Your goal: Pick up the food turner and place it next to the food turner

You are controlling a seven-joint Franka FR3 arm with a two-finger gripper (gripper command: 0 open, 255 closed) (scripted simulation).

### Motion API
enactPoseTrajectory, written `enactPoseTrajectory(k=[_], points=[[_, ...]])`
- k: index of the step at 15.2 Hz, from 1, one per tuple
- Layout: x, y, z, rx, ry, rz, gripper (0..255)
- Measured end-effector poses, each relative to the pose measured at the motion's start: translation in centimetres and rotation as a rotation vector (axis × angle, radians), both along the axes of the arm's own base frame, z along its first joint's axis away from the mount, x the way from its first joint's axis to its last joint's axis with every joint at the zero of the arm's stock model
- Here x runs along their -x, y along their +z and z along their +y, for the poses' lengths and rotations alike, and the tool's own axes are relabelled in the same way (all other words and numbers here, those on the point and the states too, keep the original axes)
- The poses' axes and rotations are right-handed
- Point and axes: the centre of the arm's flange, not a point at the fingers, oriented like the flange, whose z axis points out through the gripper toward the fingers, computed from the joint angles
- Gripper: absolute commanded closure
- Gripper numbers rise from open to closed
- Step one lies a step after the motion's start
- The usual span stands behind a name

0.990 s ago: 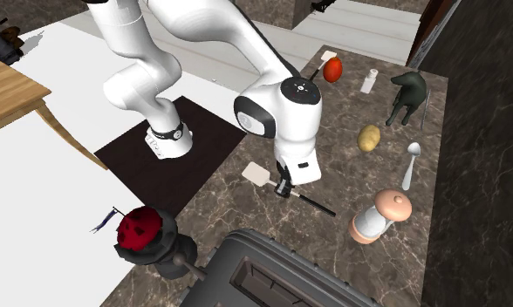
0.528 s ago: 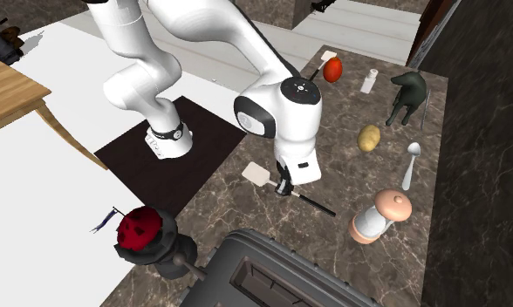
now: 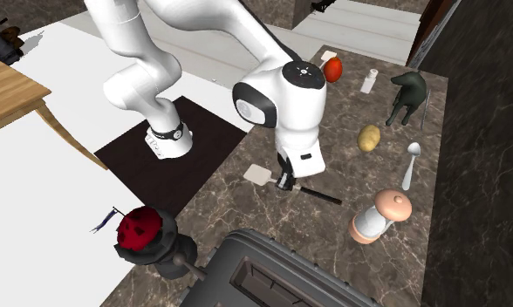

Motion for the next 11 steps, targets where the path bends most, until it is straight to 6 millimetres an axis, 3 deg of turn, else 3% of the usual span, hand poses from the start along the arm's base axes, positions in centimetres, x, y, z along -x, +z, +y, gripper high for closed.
enactPoseTrajectory(k=[9,11], points=[[0.0,4.7,0.1,0.000,0.000,0.000,255],[0.8,5.1,1.6,0.000,0.001,0.000,255]])
